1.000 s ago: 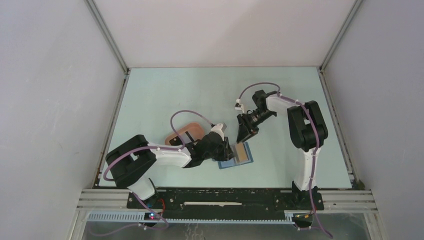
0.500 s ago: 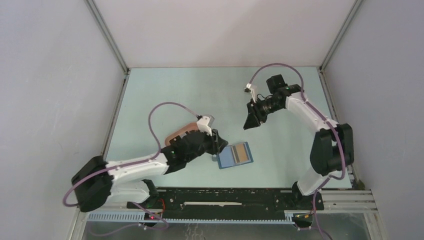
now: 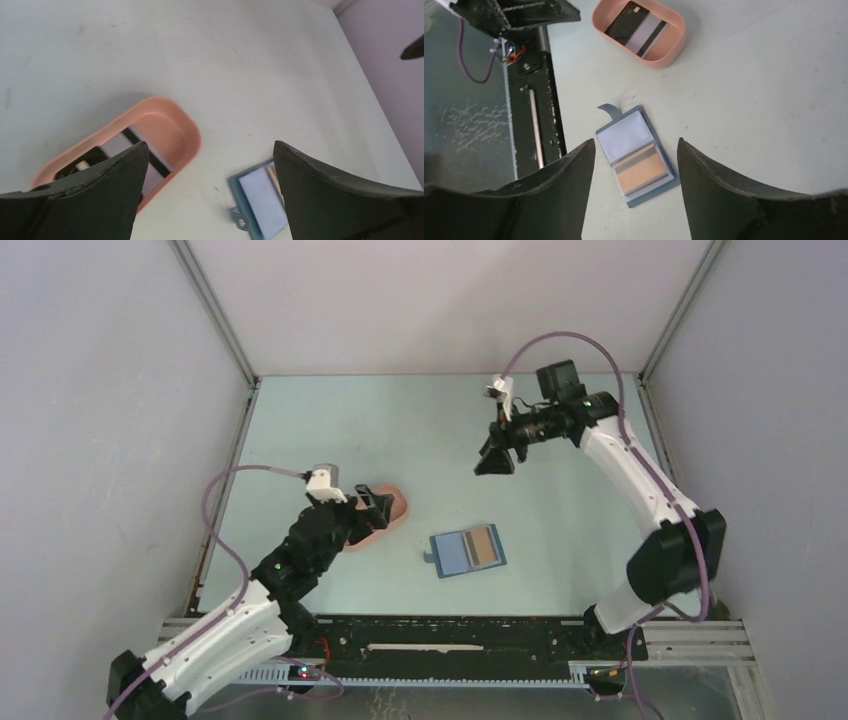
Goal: Put the credit cards into the card holder
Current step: Pick up the credit card from the storage box.
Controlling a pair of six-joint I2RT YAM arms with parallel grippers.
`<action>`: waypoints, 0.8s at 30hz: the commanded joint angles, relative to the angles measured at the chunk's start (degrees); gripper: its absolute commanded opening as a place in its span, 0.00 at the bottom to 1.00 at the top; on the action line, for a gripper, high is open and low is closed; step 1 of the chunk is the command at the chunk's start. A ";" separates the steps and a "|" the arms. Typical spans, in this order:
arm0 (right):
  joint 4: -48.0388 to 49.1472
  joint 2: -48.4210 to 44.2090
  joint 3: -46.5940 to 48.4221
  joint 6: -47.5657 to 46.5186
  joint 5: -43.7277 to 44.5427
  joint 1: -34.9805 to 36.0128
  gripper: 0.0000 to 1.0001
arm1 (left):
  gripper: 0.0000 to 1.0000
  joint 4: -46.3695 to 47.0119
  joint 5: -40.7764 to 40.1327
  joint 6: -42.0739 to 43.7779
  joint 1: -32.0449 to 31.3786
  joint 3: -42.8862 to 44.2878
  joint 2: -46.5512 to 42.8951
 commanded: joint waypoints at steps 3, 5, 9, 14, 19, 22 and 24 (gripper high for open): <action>-3.35 9.68 9.98 4.49 -0.51 9.70 0.67 | 0.99 -8.45 -0.05 -6.50 8.57 -5.62 -8.79; -2.41 13.07 12.14 6.99 0.05 12.96 0.67 | 0.99 -9.25 2.20 -8.67 12.24 -7.34 -10.35; -1.55 21.39 18.86 14.34 0.99 19.28 0.65 | 0.98 -8.96 8.71 -11.85 20.84 -10.59 -11.65; 1.61 32.34 27.84 26.37 1.03 23.78 0.61 | 0.91 -10.41 11.13 -13.42 27.57 -12.82 -12.24; 3.61 40.69 35.41 35.25 7.21 27.07 0.61 | 0.82 -8.87 12.89 -14.72 29.73 -15.14 -10.64; 6.00 44.12 38.08 40.75 10.10 28.00 0.61 | 0.75 -7.47 13.70 -15.34 30.22 -16.34 -8.97; 7.13 46.25 39.07 43.15 11.58 28.59 0.61 | 0.71 -6.41 14.30 -15.75 30.28 -16.79 -7.34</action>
